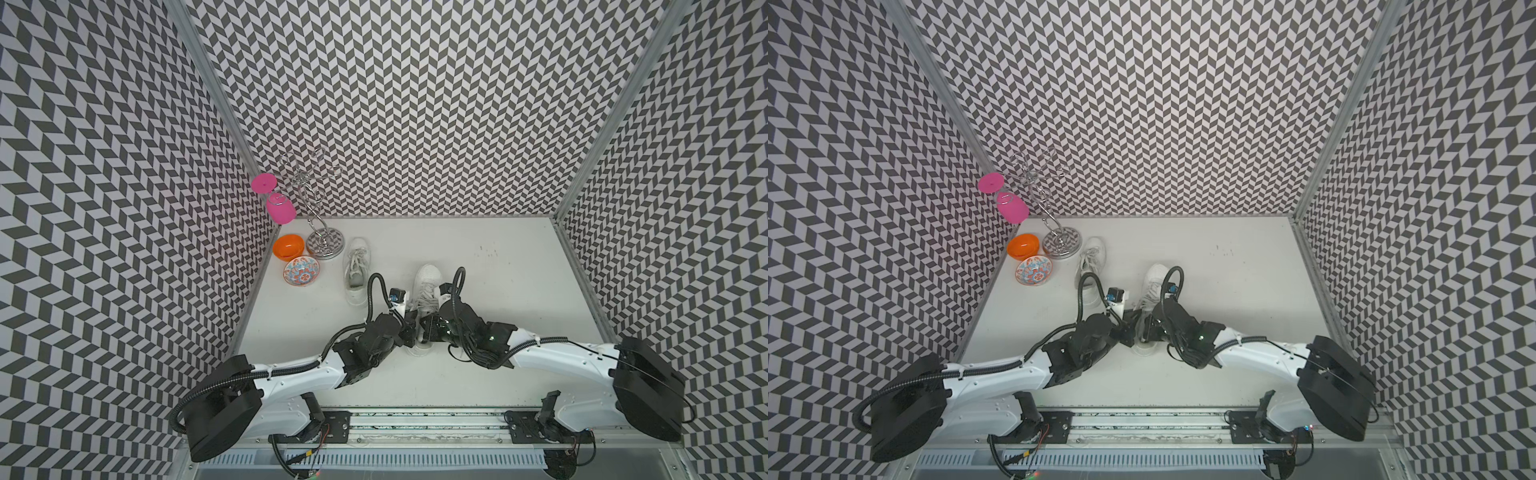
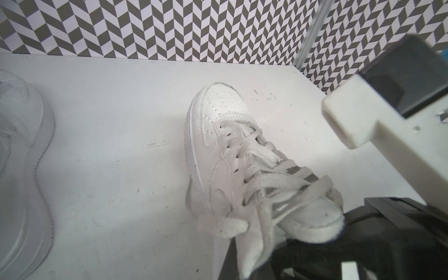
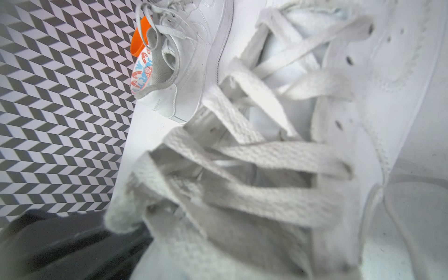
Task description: Remove the insole from the shoe
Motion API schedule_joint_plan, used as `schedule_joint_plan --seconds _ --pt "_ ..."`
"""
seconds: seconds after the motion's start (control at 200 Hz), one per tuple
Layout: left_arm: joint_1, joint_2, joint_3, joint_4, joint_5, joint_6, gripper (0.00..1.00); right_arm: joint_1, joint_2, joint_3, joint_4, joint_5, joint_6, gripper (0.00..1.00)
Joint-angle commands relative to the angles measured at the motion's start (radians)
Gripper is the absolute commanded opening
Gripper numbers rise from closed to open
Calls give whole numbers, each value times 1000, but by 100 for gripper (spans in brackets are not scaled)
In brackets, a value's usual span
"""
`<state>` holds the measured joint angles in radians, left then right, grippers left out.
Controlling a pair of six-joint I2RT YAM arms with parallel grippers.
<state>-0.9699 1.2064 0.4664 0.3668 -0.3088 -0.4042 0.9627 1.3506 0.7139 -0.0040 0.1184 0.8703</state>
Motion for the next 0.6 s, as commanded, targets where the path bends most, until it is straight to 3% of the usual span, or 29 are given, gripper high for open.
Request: schedule_joint_plan --seconds 0.0,0.315,0.591 --pt "20 -11 -11 24 -7 43 0 -14 -68 -36 109 73 24 0" --pt "14 75 15 -16 27 101 0 -30 -169 -71 180 72 25 0" --pt "-50 156 70 -40 -58 176 0 -45 -201 -65 248 11 10 0"
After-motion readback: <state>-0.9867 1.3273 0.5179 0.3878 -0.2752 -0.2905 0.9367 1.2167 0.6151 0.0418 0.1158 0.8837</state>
